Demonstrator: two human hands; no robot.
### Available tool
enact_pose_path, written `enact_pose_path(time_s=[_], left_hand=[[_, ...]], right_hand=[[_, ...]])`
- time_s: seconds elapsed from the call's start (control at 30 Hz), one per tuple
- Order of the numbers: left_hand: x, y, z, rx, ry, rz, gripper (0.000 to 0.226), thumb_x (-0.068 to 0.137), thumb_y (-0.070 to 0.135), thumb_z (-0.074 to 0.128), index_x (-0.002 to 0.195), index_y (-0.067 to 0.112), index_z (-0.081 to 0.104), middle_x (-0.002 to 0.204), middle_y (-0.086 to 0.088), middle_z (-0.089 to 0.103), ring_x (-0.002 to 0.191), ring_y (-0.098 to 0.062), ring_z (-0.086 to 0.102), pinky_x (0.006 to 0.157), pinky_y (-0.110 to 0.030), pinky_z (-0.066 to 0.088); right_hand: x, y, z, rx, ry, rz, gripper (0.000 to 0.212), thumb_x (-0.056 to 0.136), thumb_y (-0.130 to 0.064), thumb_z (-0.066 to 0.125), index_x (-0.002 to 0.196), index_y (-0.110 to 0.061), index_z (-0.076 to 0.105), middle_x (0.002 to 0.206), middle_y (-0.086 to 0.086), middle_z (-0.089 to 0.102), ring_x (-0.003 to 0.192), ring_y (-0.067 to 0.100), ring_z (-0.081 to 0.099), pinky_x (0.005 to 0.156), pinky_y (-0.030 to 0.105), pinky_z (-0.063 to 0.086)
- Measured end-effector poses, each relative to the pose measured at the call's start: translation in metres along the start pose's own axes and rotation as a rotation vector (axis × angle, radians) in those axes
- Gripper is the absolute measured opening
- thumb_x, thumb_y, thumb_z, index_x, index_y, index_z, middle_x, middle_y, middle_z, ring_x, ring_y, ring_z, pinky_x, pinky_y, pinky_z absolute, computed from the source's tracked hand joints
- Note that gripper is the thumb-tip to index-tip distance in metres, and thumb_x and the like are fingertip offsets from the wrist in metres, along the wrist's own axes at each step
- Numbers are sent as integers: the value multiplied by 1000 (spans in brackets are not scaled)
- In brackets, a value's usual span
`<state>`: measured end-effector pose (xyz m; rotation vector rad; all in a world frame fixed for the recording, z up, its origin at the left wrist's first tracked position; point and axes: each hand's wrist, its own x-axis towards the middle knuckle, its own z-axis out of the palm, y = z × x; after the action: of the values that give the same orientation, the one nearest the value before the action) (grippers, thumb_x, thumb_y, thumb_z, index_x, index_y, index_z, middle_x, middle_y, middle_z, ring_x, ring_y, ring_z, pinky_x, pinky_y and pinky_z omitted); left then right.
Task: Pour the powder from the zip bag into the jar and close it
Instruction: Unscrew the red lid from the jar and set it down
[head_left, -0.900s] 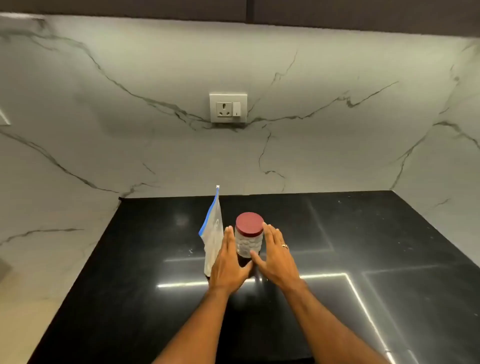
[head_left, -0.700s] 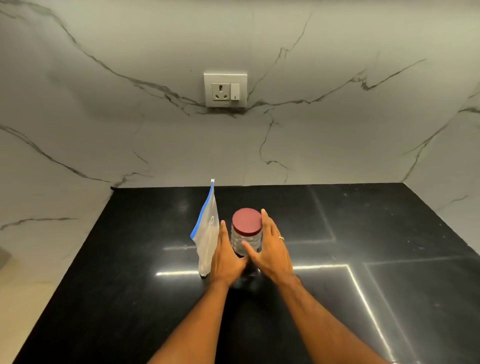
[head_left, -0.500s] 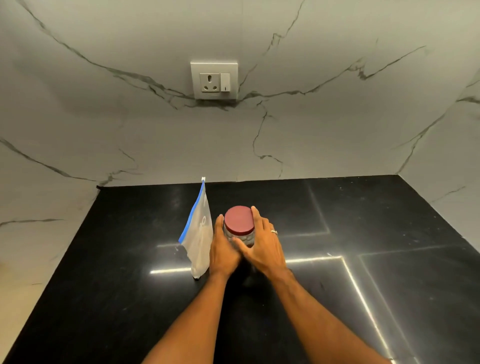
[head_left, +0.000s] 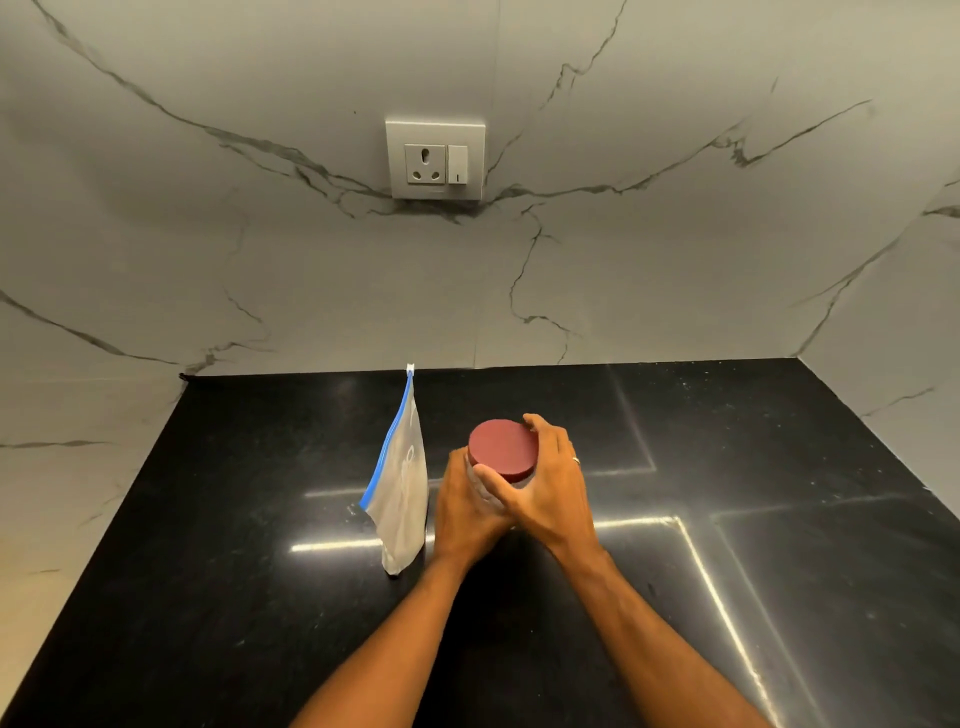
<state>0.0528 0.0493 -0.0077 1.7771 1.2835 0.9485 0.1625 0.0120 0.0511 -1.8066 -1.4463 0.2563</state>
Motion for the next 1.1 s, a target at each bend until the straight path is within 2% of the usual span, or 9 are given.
enact_pose_path(time_s=[0.37,0.43,0.53,0.63,0.73,0.8,0.9,1.03,1.1], left_hand=[[-2,26,-13,-41,-88,86,98,51,87,70,128,50,22,119,23,41,91,12,52,66,11,34],[-2,26,-22,-61,-139,113,90,55,80,77,121,65,18,117,35,41,101,14,54,72,11,33],[-6,28,-46,-131,-282,142,100,56,66,86,127,71,16,123,48,40,120,20,44,83,4,40],[-12,30,-66,-228,-485,154,98,61,42,93,135,56,31,129,29,51,126,-5,55,93,-18,52],[-19,32,-67,-268,-538,166,95,65,31,93,137,51,35,132,21,56,128,-10,56,100,-22,51],[-20,33,-63,-262,-508,165,93,64,36,93,131,61,34,128,31,54,126,-2,55,93,-13,50],[-16,33,-57,-216,-453,146,92,63,50,90,127,69,27,123,45,48,121,13,51,81,1,44],[-15,34,-51,-151,-381,146,92,64,57,85,124,77,18,118,60,36,115,30,38,72,12,32],[-13,37,-53,-150,-398,154,93,64,55,87,127,72,21,120,54,39,117,25,43,76,9,36]], right_hand=[[6,-20,-42,-40,-3,-59,96,55,-78,66,124,-13,53,119,5,57,100,14,55,82,26,51],[6,-24,-50,-35,-59,-114,94,55,-77,68,124,-14,54,117,2,57,99,12,55,82,25,53],[9,-28,-70,22,-257,-224,87,59,-70,76,127,-22,51,121,-7,54,106,10,56,86,27,54],[16,-33,-95,-94,-624,-338,84,68,-59,75,138,-36,37,134,-17,42,122,6,44,96,22,47],[22,-42,-106,-233,-864,-415,97,69,-48,72,147,-44,15,143,-19,30,130,3,31,103,22,37],[20,-50,-107,-302,-805,-393,102,70,-62,68,149,-42,8,148,-14,29,132,7,32,104,26,38],[18,-59,-106,-468,-602,-277,107,62,-89,52,147,-30,23,143,-6,42,121,14,47,93,26,46],[12,-64,-100,-488,-474,-200,101,58,-90,49,135,-25,42,126,-6,49,100,9,49,81,19,46],[12,-64,-101,-452,-477,-207,93,64,-82,61,135,-27,41,126,-7,46,104,9,47,83,20,45]])
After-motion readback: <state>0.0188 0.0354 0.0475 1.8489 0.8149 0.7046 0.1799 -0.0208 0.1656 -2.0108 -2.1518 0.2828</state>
